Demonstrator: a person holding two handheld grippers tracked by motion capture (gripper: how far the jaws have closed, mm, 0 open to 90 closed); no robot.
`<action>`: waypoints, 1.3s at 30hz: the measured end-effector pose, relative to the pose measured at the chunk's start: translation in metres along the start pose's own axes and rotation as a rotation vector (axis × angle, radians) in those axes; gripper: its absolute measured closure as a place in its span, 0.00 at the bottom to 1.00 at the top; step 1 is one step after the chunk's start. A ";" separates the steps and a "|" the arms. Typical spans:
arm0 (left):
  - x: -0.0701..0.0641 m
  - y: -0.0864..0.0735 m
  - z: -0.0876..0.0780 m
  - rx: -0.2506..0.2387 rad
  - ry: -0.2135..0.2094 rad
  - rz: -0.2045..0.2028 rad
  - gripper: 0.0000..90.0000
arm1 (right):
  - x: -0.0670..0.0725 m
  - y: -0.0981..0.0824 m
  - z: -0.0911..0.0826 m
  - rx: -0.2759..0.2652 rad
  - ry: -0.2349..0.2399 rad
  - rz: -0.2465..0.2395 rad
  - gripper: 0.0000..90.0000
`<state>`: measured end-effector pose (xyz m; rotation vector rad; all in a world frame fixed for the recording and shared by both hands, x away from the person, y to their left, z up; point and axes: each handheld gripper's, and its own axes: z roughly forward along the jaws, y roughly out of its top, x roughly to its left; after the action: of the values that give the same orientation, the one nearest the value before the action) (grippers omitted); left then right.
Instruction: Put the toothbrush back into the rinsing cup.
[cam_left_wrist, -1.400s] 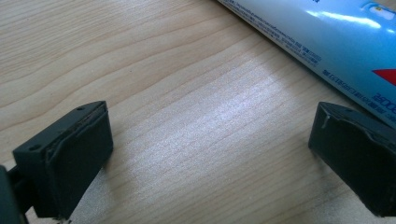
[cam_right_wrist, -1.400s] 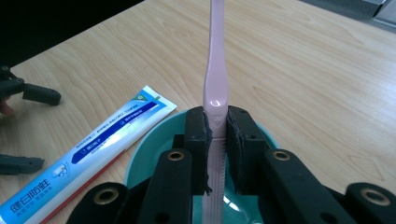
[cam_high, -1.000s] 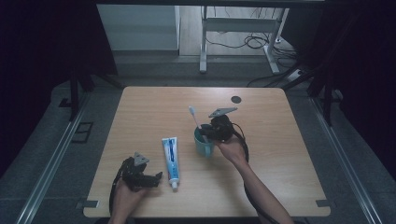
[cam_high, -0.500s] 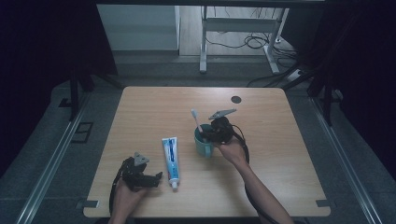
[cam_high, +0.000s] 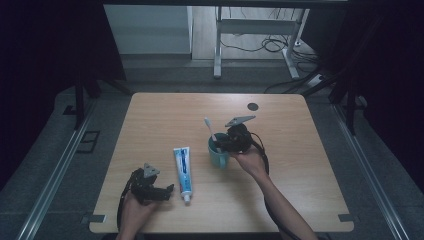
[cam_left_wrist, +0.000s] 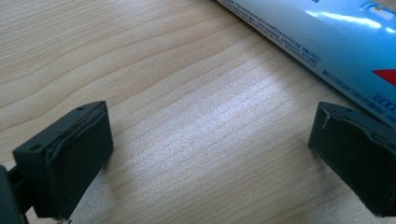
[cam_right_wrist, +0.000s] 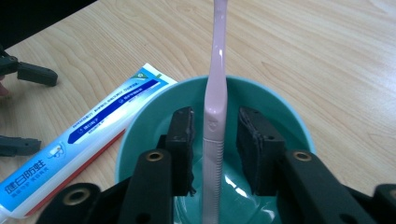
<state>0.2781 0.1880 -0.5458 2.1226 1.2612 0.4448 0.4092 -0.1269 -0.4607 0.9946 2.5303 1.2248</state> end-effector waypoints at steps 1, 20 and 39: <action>0.000 0.000 0.000 0.000 0.000 0.000 0.00 | 0.000 0.001 -0.001 -0.001 0.000 -0.002 0.68; 0.000 0.000 0.000 0.000 0.000 0.000 0.00 | 0.008 0.005 -0.033 -0.001 -0.017 -0.069 0.44; 0.000 0.000 0.000 -0.001 0.003 0.000 0.00 | 0.008 -0.012 -0.063 -0.010 -0.055 -0.110 0.26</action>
<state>0.2783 0.1877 -0.5459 2.1222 1.2620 0.4485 0.3714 -0.1669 -0.4275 0.8616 2.4983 1.1615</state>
